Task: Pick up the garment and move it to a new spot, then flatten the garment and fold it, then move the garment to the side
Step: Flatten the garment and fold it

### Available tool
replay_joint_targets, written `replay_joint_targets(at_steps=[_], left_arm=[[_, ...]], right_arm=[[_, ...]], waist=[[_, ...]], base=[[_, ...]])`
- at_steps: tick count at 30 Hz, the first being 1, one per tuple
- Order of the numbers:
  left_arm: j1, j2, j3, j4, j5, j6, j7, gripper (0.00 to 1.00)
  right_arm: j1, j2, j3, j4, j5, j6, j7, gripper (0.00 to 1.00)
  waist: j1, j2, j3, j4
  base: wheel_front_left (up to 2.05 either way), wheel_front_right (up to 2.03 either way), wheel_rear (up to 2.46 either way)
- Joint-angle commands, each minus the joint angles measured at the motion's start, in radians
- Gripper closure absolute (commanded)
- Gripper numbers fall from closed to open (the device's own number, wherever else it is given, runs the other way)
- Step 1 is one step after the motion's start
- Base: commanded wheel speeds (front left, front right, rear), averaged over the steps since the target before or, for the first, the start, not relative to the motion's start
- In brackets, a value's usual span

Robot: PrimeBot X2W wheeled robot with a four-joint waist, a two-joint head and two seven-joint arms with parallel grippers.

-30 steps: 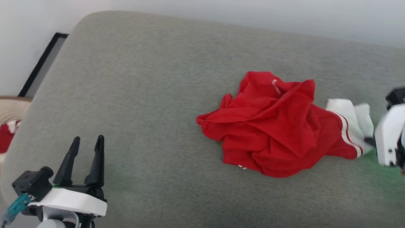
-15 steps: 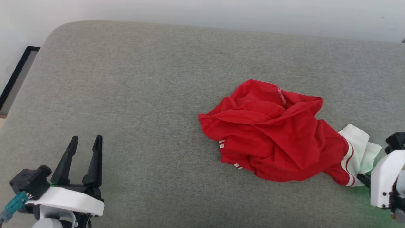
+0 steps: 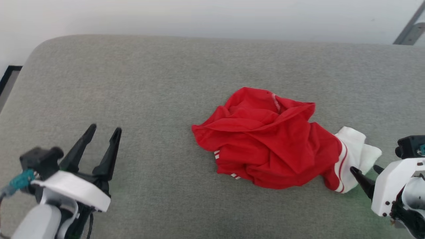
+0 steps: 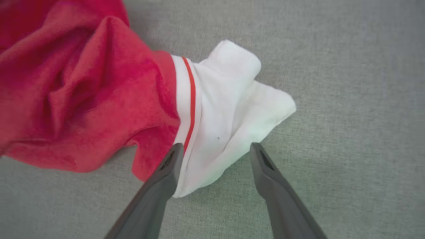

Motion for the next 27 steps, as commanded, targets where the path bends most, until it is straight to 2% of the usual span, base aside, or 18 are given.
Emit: replay_joint_targets(at_steps=[1, 6, 12, 21, 27], left_arm=[[-0.023, 0.008, -0.009, -0.011, -0.015, -0.003, 0.017, 0.00], [-0.115, 0.070, -0.102, -0.061, -0.079, -0.003, 0.161, 0.00], [-0.231, 0.110, -0.215, -0.083, -0.148, -0.003, 0.340, 0.00], [-0.416, 0.132, -0.391, -0.054, -0.235, -0.003, 0.636, 0.00], [-0.503, 0.142, -0.472, 0.004, -0.283, -0.003, 0.791, 0.00]], right_arm=[[0.016, 0.010, -0.003, -0.016, -0.011, 0.000, -0.022, 0.00], [0.019, 0.049, 0.002, -0.090, -0.052, 0.000, -0.169, 0.00], [0.004, 0.087, 0.019, -0.122, -0.108, 0.000, -0.355, 0.00], [-0.041, 0.155, 0.066, -0.085, -0.199, 0.000, -0.632, 0.00], [-0.073, 0.193, 0.076, -0.029, -0.226, 0.000, -0.722, 0.00]], waist=[[0.0000, 0.0000, -0.007, -0.015], [0.0000, 0.0000, -0.011, -0.060], [0.0000, 0.0000, -0.001, -0.115], [0.0000, 0.0000, 0.040, -0.218], [0.0000, 0.0000, 0.076, -0.269]], base=[[0.00, 0.00, 0.00], [0.00, 0.00, 0.00], [0.00, 0.00, 0.00], [0.00, 0.00, 0.00], [0.00, 0.00, 0.00]])
